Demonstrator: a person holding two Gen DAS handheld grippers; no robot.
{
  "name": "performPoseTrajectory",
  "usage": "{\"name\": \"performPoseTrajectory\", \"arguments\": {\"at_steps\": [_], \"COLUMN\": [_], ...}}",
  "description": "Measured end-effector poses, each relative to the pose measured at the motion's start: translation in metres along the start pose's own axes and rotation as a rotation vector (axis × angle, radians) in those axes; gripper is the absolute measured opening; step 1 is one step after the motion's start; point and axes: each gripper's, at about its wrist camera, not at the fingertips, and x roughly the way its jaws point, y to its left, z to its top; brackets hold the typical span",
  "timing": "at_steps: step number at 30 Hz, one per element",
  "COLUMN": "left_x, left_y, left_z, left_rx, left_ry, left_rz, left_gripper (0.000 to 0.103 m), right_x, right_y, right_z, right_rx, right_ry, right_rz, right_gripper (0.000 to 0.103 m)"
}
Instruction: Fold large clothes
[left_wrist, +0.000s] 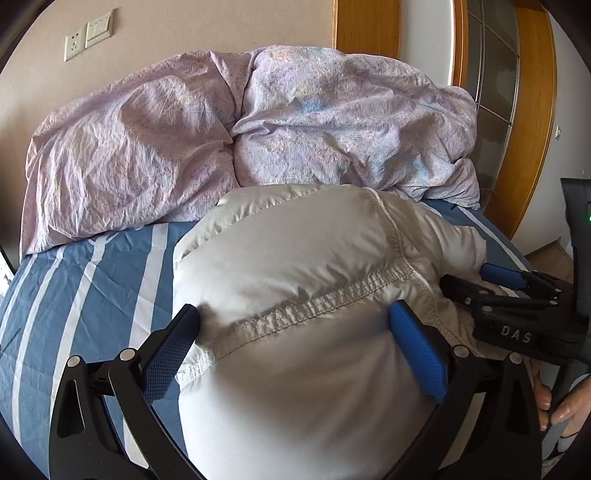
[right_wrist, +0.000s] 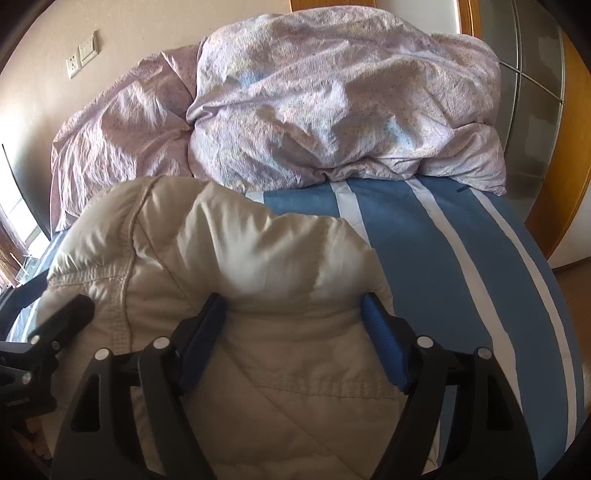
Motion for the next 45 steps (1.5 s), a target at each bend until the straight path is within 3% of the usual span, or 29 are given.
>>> {"name": "performPoseTrajectory", "arguments": {"at_steps": [9,20,33,35,40,42,45], "left_x": [0.015,0.024,0.028,0.013,-0.035,-0.045,-0.045], "left_y": [-0.009,-0.006,-0.009,-0.002,0.042,0.055,0.067], "left_z": [-0.013,-0.021,-0.015,-0.017,-0.026,-0.028,-0.031], "left_rx": [0.008,-0.019,0.015,0.002,-0.119,-0.133,-0.133], "left_ry": [-0.034,-0.050,0.020,0.032,0.033,0.039,0.073], "left_rz": [0.051,0.049,0.076,0.035,-0.258,-0.320,-0.352], "left_gripper": [0.102,0.102,0.102,0.102,0.102,0.102,0.102], "right_x": [0.024,0.033,0.040,0.030,-0.026,-0.036,-0.034], "right_y": [-0.011,-0.009,-0.009,-0.011,-0.054,-0.079,-0.110], "right_z": [-0.015,-0.018,-0.013,-0.011,-0.020,-0.027,-0.042], "right_rx": [0.043,0.042,0.042,0.073,0.227,0.321,0.444], "right_ry": [-0.020,-0.027,0.073,0.133,0.164,0.189,0.252], "right_rz": [0.035,0.024,-0.028,-0.026,0.170,0.234,0.320], "right_gripper": [0.085,0.088,0.092,0.093,0.094,0.095,0.095]}}
